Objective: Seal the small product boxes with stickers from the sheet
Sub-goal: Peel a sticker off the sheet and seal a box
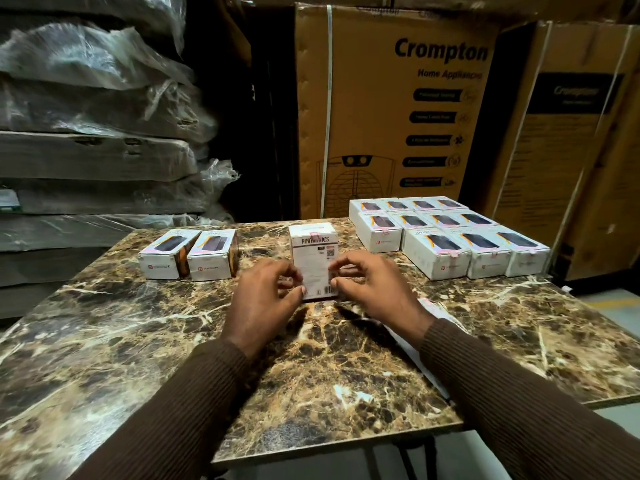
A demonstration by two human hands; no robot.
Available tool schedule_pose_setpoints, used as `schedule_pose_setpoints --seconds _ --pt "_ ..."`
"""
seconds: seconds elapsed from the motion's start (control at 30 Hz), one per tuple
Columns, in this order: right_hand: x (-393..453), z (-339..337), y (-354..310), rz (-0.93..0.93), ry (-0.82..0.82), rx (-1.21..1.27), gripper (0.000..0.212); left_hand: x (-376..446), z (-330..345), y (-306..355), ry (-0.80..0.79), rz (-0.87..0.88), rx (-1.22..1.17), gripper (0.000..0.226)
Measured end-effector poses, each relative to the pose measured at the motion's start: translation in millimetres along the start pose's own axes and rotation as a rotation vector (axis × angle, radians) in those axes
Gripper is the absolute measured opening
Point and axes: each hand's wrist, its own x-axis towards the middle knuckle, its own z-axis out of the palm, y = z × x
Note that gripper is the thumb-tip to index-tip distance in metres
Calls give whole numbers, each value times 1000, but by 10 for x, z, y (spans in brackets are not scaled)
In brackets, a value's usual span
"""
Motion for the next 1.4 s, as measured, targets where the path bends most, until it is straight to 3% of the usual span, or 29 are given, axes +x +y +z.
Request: schedule_pose_setpoints --seconds 0.23,0.53,0.7,0.93,1.23,1.4 --pt "85 -106 -91 -29 76 -26 31 80 -59 89 129 16 -104 30" --pt "71 -102 -52 81 -25 -90 31 98 -6 104 35 -53 -91 29" --pt "-26 -85 -38 18 65 -111 14 16 -48 47 31 -35 -13 27" --pt "-154 113 -21 -50 58 -247 22 -56 24 106 57 47 96 25" --pt "-8 -139 -317 -230 202 -227 32 97 -151 284 252 125 -59 31" --pt "105 -328 -373 -283 254 -214 25 223 -194 394 273 115 -122 27"
